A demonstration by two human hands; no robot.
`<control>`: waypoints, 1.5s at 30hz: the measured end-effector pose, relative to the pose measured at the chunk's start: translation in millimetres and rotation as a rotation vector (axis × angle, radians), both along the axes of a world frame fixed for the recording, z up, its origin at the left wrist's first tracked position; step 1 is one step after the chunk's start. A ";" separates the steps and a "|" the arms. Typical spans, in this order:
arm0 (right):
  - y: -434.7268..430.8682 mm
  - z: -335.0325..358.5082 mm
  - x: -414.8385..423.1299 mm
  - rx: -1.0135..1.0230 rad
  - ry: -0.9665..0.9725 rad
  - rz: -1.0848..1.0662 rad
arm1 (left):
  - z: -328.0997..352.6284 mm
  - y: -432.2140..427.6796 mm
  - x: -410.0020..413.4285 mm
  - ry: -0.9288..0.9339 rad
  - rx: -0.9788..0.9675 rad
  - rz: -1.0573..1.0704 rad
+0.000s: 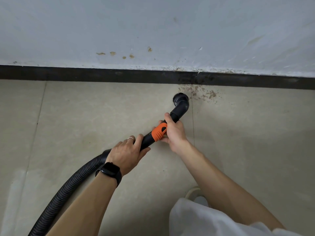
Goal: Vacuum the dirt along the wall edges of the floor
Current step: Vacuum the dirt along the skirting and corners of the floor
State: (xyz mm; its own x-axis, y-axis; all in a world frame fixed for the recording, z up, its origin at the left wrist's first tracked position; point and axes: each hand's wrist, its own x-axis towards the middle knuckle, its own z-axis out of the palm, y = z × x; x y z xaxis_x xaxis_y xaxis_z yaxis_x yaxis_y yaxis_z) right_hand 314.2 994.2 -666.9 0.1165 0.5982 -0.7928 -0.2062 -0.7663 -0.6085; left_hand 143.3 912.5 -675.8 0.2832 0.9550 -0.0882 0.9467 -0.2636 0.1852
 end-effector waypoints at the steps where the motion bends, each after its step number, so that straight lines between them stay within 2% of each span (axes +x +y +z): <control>1: 2.3 -0.2 1.1 0.000 -0.001 -0.007 | -0.8 2.1 1.8 -0.003 0.001 -0.001; 11: 34.9 0.6 15.3 -0.020 0.006 -0.040 | -1.9 32.9 20.2 0.059 0.000 -0.011; 21: 55.3 -8.0 8.5 -0.002 -0.072 -0.026 | 5.6 50.4 20.7 0.060 -0.134 0.034; 28: 62.4 -11.5 -21.1 -0.016 -0.093 -0.017 | 8.3 54.0 -5.3 -0.017 -0.246 0.106; 32: 60.0 -14.2 -47.6 -0.010 -0.128 0.028 | 10.1 48.6 -25.5 -0.027 -0.269 0.155; 40: 53.6 -6.2 -105.7 -0.020 -0.076 0.195 | 17.8 21.0 -75.1 -0.006 -0.255 0.302; 45: 53.0 1.8 -112.4 -0.025 -0.020 0.277 | 19.8 10.3 -84.0 -0.002 -0.223 0.347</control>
State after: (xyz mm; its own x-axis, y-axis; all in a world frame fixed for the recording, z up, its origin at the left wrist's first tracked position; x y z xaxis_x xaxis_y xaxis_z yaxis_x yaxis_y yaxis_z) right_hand 201.8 1047.2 -665.1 -0.0333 0.5897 -0.8069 0.0249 -0.8066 -0.5905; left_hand 59.3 922.8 -655.9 -0.0523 0.9512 -0.3040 0.9719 0.1185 0.2034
